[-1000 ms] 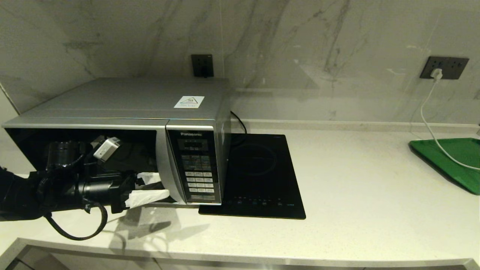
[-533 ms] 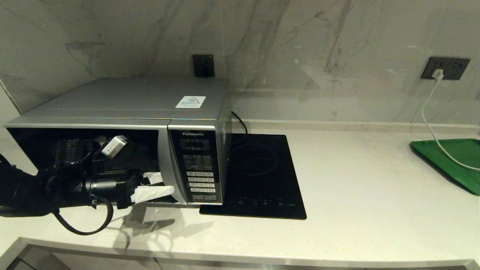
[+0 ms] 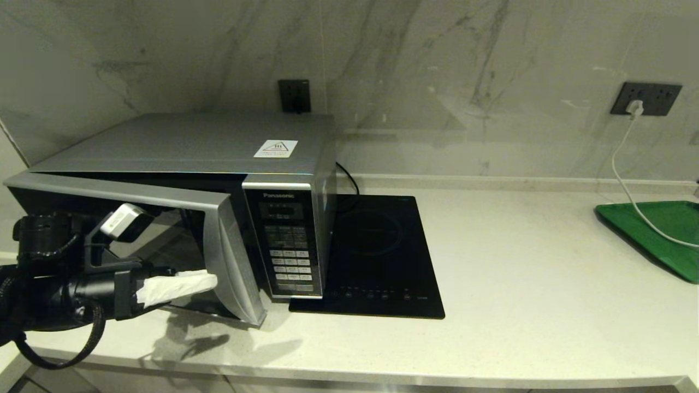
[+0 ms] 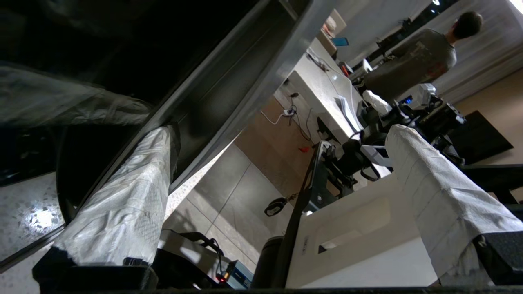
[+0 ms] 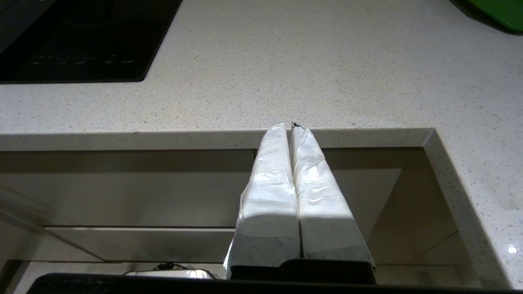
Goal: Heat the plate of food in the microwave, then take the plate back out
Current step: Open the microwave oven
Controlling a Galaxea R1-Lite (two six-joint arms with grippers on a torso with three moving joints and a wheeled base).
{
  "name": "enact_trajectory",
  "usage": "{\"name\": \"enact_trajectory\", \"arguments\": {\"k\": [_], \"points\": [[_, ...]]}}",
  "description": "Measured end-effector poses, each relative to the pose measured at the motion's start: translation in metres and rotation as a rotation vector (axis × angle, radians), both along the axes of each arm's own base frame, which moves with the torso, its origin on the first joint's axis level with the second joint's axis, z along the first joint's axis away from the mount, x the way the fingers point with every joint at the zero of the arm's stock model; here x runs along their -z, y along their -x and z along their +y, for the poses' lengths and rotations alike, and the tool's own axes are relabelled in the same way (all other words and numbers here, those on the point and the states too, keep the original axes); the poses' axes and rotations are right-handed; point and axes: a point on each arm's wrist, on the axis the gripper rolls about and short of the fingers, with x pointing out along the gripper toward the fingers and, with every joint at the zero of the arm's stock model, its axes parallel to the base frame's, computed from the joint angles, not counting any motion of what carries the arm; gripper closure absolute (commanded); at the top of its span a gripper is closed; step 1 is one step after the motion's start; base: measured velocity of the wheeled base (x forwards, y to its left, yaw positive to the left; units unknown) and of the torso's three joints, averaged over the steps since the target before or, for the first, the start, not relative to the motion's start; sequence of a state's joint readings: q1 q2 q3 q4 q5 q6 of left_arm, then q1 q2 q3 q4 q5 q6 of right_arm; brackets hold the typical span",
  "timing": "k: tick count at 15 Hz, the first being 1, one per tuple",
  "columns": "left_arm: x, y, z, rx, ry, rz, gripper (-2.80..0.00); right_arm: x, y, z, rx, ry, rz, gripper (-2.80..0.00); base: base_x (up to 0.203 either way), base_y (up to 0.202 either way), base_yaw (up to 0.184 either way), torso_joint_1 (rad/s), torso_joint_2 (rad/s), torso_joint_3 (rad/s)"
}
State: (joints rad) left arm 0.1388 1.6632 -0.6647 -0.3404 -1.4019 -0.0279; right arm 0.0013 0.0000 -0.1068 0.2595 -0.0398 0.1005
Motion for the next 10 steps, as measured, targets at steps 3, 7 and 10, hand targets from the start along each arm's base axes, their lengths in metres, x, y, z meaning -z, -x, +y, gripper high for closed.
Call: {"name": "enact_trajectory", "arguments": {"k": [3, 7, 10], "points": [[0.0, 0.003, 0.004, -0.056, -0.034, -0.011, -2.8, 0.0, 0.0, 0.0, 0.0, 0.0, 0.0, 0.0, 0.0, 0.0, 0.0, 0.0, 0.0, 0.0], [0.007, 0.018, 0.028, -0.196, -0.066, 0.005, -2.8, 0.0, 0.0, 0.0, 0.0, 0.0, 0.0, 0.0, 0.0, 0.0, 0.0, 0.0, 0.0, 0.0], [0.005, 0.035, 0.057, -0.35, -0.079, 0.002, -2.8, 0.0, 0.0, 0.0, 0.001, 0.0, 0.0, 0.0, 0.0, 0.0, 0.0, 0.0, 0.0, 0.0]]}}
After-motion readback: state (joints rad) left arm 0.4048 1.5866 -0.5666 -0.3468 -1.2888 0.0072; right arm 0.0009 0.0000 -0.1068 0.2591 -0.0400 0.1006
